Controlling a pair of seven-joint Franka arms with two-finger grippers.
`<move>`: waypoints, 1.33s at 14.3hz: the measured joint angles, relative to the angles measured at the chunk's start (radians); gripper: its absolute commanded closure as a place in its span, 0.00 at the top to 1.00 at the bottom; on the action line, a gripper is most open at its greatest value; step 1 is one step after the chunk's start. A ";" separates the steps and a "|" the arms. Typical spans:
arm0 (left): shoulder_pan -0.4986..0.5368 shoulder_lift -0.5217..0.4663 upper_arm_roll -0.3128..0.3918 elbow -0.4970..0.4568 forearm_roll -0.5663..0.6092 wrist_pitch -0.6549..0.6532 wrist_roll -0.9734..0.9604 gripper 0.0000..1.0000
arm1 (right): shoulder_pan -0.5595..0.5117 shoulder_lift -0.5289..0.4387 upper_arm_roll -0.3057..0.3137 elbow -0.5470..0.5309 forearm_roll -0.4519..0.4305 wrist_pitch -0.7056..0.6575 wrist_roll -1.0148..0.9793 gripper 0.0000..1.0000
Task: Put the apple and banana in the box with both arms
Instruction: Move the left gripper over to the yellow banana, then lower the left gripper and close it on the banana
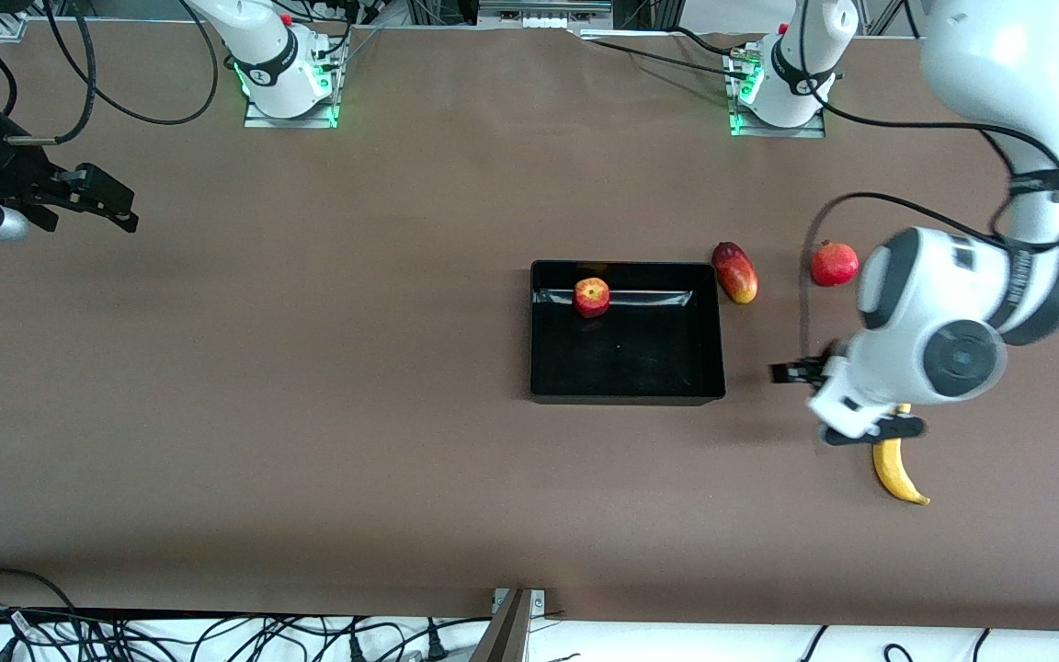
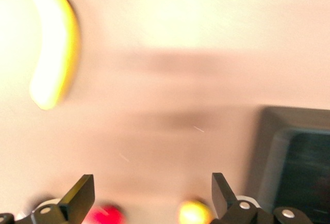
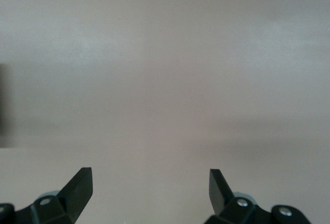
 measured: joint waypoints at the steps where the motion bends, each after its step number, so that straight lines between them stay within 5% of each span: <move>1: 0.049 0.018 0.001 -0.001 0.007 0.059 0.104 1.00 | 0.000 0.000 0.000 0.000 0.000 0.000 0.000 1.00; 6: 0.167 0.115 0.013 -0.008 0.015 0.285 0.415 1.00 | 0.000 0.000 0.001 0.001 0.000 0.000 0.000 1.00; 14: 0.192 0.229 0.013 -0.013 0.015 0.430 0.469 0.96 | 0.000 0.001 0.001 0.001 0.000 0.000 0.000 1.00; 16: 0.194 0.250 0.013 -0.013 0.015 0.471 0.470 0.64 | 0.000 0.001 0.001 0.001 0.000 0.000 0.000 1.00; 18: 0.195 0.274 0.013 -0.014 0.015 0.500 0.470 0.11 | 0.000 0.001 0.001 0.001 0.000 0.000 0.000 1.00; 19: 0.196 0.282 0.013 -0.015 0.015 0.504 0.470 0.00 | 0.000 0.001 0.001 0.001 0.000 0.000 0.000 1.00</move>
